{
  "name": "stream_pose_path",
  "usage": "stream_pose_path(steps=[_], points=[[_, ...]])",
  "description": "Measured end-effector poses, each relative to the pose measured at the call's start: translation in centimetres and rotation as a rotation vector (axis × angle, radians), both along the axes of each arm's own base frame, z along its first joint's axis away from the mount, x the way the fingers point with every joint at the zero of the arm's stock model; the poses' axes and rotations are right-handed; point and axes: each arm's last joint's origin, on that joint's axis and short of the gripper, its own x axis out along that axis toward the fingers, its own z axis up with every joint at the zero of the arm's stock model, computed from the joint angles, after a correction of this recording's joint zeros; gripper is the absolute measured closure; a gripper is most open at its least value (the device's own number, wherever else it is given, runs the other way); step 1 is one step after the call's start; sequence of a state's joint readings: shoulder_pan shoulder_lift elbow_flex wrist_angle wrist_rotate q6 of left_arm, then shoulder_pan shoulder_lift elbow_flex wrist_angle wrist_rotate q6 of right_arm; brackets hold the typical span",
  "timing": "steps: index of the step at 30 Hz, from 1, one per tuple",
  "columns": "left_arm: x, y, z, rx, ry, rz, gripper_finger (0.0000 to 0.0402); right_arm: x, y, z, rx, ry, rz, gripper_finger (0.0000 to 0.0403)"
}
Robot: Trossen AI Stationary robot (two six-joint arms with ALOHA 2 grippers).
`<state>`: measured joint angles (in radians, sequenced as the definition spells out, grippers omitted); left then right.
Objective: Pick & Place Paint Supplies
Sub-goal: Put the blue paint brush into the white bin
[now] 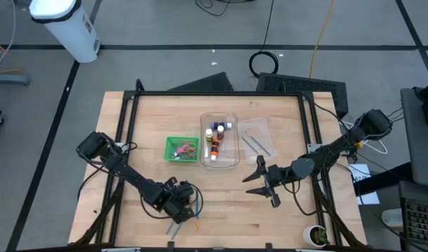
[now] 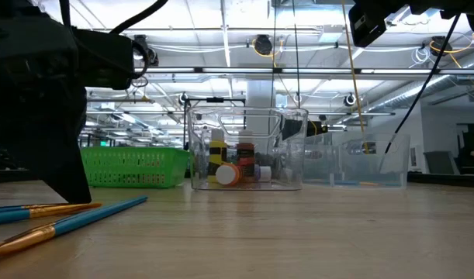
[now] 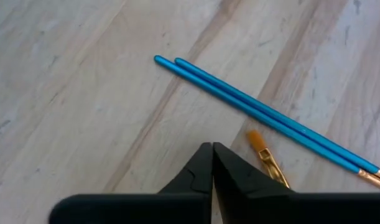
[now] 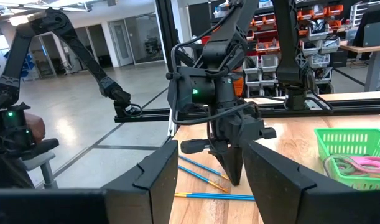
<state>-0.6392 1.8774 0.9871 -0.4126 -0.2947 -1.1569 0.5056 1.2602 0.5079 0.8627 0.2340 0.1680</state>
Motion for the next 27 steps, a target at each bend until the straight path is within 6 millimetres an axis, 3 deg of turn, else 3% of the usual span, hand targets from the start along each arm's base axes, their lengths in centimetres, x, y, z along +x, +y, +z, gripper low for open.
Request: stream_pose_path(steps=[6,11,17,27], points=[[0.1,0.2,0.1,0.012,0.005,-0.048,0.0398,0.0,0.0,0.0,0.000,0.000,0.000,0.0232],[0.0,0.4,1.9,0.013,-0.040,-0.100,0.0399,0.0,0.0,0.0,0.000,0.000,0.000,0.0232],[-0.4,0.9,6.9,0.070,-0.251,-0.129,0.0400,0.0,0.0,0.0,0.000,0.000,0.000,0.0232],[0.1,1.8,13.9,0.363,-0.676,-0.237,0.0401,0.0,-0.1,0.0,-0.003,-0.001,-0.035,0.0232]])
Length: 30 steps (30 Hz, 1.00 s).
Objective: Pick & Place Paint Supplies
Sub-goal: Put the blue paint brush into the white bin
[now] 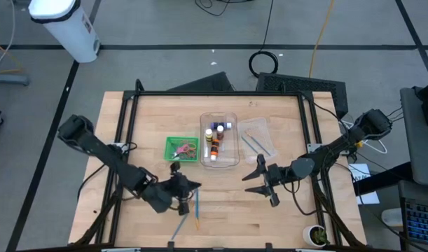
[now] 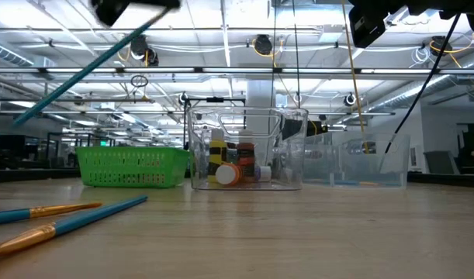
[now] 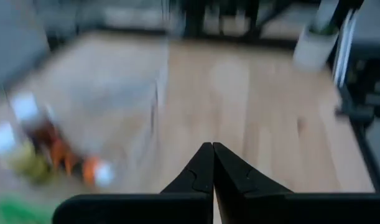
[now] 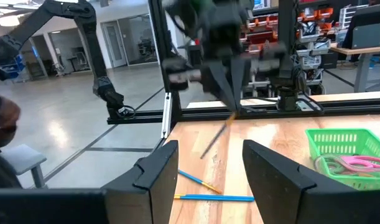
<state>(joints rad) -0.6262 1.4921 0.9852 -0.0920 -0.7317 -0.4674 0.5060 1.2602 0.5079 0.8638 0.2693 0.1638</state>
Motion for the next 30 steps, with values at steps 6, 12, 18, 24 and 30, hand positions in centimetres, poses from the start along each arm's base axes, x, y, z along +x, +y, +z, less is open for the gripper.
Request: stream_pose_path(steps=[6,12,18,24,30], points=[[1.1,0.6,3.3,0.127,-0.218,-0.044,0.0401,0.0,-0.1,0.1,0.004,-0.006,-0.022,0.0232],[2.2,2.0,4.4,0.259,-0.281,-0.030,0.0401,0.7,-0.1,-0.3,-0.035,-0.058,-0.157,0.0232],[3.6,3.5,4.1,0.301,-0.279,-0.053,0.0401,2.1,0.5,-1.7,-0.064,-0.145,-0.168,0.0218],[5.7,3.6,2.8,0.339,-0.351,-0.161,0.0401,5.3,0.7,-2.8,-0.077,-0.128,-0.212,0.0174],[6.7,4.0,1.9,0.343,-0.358,-0.159,0.0401,8.4,0.8,-3.3,-0.032,-0.122,-0.134,0.0142]])
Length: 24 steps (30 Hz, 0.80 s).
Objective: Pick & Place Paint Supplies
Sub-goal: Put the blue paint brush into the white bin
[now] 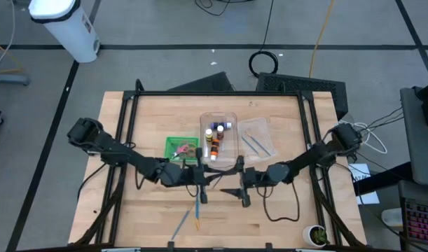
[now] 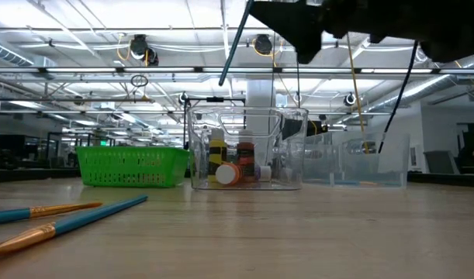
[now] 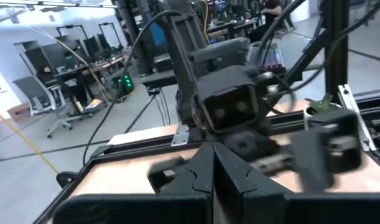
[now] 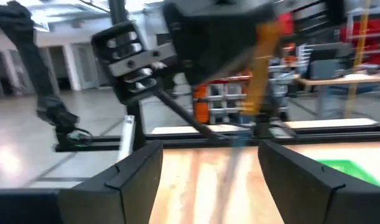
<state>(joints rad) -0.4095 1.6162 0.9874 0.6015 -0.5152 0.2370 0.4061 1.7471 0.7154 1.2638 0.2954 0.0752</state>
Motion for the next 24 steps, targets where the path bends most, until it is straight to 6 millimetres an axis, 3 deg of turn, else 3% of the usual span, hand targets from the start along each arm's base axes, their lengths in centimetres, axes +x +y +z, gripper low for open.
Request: stream_pose_path(steps=[4,7,16,21,24], points=[[0.0,0.0,0.0,-0.003,0.000,-0.003,0.0401,1.3,-0.1,-0.2,0.037,0.013,-0.004,0.0151],[-0.1,-0.2,0.0,0.000,0.000,-0.010,0.0401,1.5,-0.3,-0.4,0.033,0.022,-0.011,0.0183],[-0.2,-0.6,0.0,0.004,0.000,-0.010,0.0401,1.4,-0.2,-0.3,0.062,0.015,0.001,0.0386],[-0.2,-0.6,-0.1,-0.037,0.001,-0.009,0.0399,1.4,-0.2,-0.3,0.092,0.018,0.004,0.0394],[-0.7,-0.8,0.2,-0.097,-0.003,0.040,0.0379,1.4,-0.2,-0.4,0.105,0.028,0.005,0.0396]])
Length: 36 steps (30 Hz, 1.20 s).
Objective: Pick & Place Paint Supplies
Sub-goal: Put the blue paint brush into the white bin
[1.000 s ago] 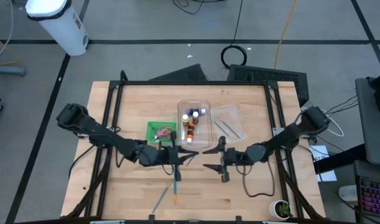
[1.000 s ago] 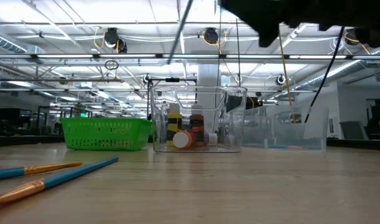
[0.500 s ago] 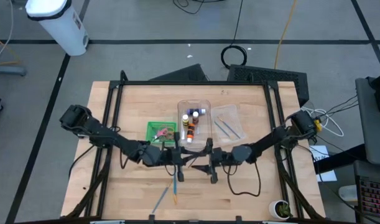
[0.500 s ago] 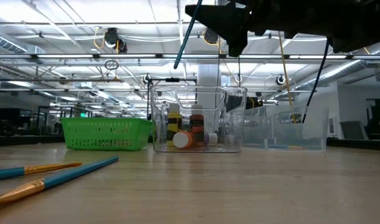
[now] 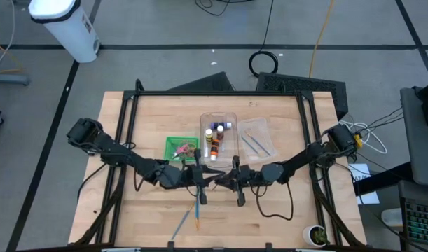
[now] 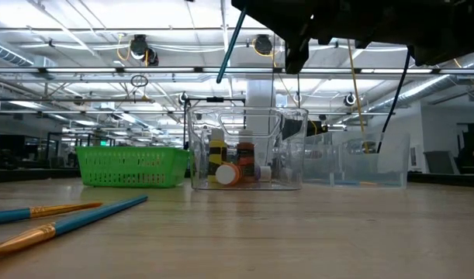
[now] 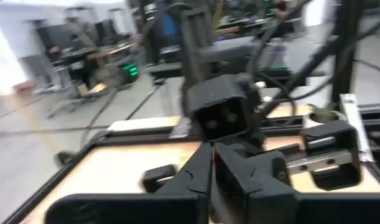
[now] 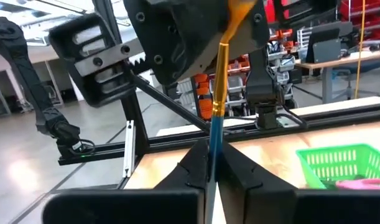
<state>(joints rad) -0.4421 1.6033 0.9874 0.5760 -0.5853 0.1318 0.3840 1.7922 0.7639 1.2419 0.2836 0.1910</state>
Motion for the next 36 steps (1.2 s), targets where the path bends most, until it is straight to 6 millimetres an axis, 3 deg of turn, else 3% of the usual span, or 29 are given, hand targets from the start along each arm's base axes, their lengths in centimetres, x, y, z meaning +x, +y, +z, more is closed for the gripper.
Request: stream_pose_path(steps=[6,12,17,20,24,29,36], points=[[-2.8,-0.4,2.0,-0.047,0.069,0.159,0.0279,-1.0,-0.5,1.8,-0.035,0.091,-0.017,0.0398],[-5.0,-0.9,1.5,-0.127,0.227,0.098,0.0183,-4.4,-2.6,6.0,-0.153,0.243,-0.232,0.0398],[-5.8,-1.1,-0.1,-0.229,0.361,0.102,0.0146,-7.9,-5.6,7.7,-0.189,0.407,-0.454,0.0398],[-5.8,-1.2,-1.4,-0.264,0.427,0.130,0.0138,-9.6,-7.7,7.0,-0.156,0.545,-0.546,0.0398],[-5.4,-1.2,-2.5,-0.275,0.464,0.162,0.0143,-11.0,-9.8,4.5,-0.121,0.653,-0.631,0.0398],[-5.1,-1.3,-3.1,-0.267,0.480,0.172,0.0157,-12.0,-11.3,1.0,-0.011,0.744,-0.591,0.0393],[-5.0,-1.1,-3.2,-0.265,0.478,0.177,0.0164,-12.8,-12.3,-0.8,0.042,0.794,-0.630,0.0333]])
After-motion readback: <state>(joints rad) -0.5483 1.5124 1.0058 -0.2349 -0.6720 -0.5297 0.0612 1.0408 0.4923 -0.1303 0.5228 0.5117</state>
